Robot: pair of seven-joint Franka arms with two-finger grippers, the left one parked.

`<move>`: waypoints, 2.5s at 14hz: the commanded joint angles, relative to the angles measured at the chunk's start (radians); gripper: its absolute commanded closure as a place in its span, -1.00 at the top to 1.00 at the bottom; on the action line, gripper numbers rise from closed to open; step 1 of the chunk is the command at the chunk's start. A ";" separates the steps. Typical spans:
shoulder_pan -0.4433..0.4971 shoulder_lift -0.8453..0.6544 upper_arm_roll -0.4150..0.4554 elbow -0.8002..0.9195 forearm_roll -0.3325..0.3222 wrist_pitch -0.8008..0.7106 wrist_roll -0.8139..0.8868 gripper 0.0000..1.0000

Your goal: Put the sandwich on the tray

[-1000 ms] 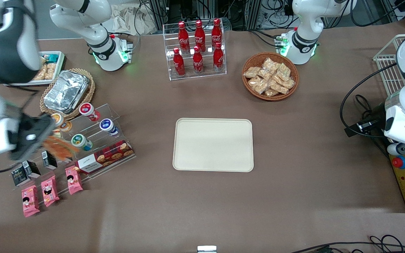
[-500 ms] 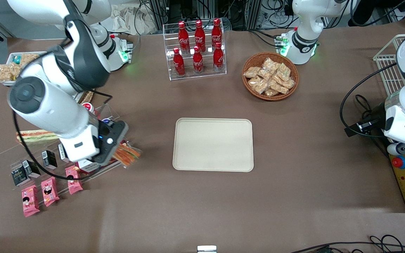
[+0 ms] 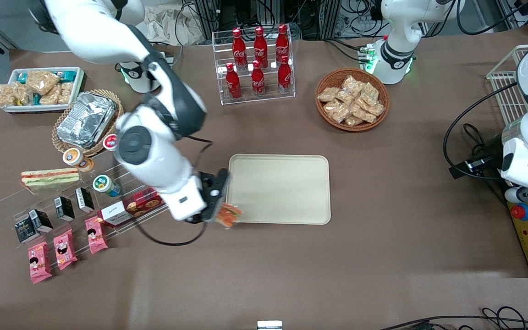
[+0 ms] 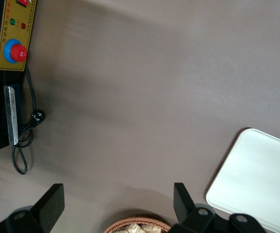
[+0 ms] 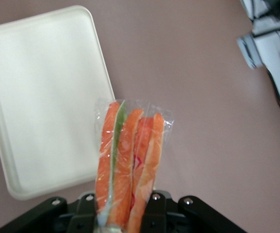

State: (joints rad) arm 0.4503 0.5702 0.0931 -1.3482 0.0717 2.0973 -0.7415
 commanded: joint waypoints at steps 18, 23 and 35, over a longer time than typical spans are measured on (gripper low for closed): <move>0.142 0.261 -0.013 0.015 -0.230 0.257 0.122 1.00; 0.108 0.188 -0.013 0.012 -0.143 0.207 0.113 1.00; -0.244 -0.124 -0.015 0.004 0.063 -0.313 0.210 1.00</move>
State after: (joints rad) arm 0.2640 0.4975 0.0708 -1.3206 0.0765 1.8262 -0.5981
